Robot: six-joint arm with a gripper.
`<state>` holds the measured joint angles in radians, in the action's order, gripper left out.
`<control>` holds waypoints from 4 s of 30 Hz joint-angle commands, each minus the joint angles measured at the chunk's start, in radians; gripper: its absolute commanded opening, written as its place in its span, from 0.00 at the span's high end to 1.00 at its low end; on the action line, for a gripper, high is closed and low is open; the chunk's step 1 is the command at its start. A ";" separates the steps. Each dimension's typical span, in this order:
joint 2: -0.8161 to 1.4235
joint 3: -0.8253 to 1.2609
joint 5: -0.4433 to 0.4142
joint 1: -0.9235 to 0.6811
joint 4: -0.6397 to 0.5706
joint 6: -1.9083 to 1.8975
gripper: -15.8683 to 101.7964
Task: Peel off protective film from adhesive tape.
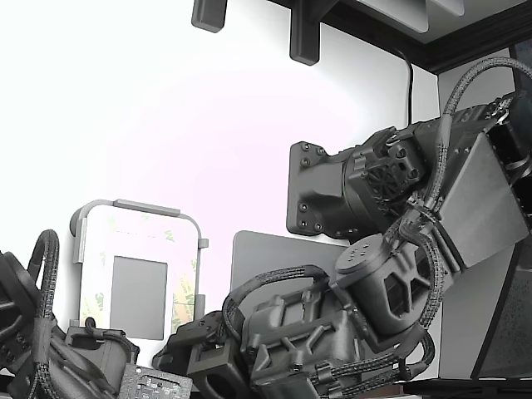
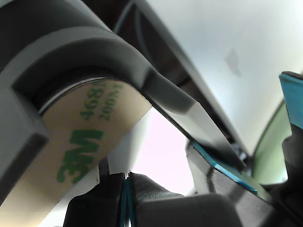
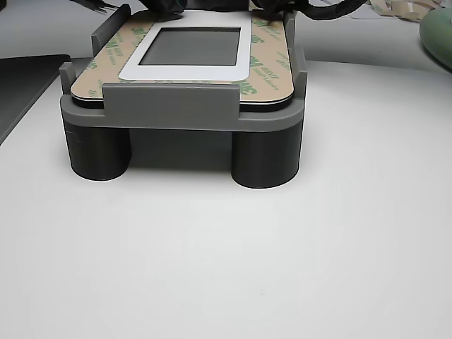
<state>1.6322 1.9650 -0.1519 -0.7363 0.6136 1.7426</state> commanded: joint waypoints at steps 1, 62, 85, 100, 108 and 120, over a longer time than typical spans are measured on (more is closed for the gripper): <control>0.035 -0.008 -0.002 0.006 -0.018 0.002 0.96; 0.067 0.026 -0.035 -0.021 0.009 -0.012 0.96; 0.055 0.040 -0.014 0.011 -0.006 0.003 0.96; 0.077 0.064 -0.008 0.021 -0.012 0.009 0.96; 0.075 0.069 0.009 0.038 -0.023 0.025 0.96; 0.074 0.069 0.021 0.051 -0.029 0.034 0.96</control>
<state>1.6920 2.0494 -0.1304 -0.7041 0.5798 1.7733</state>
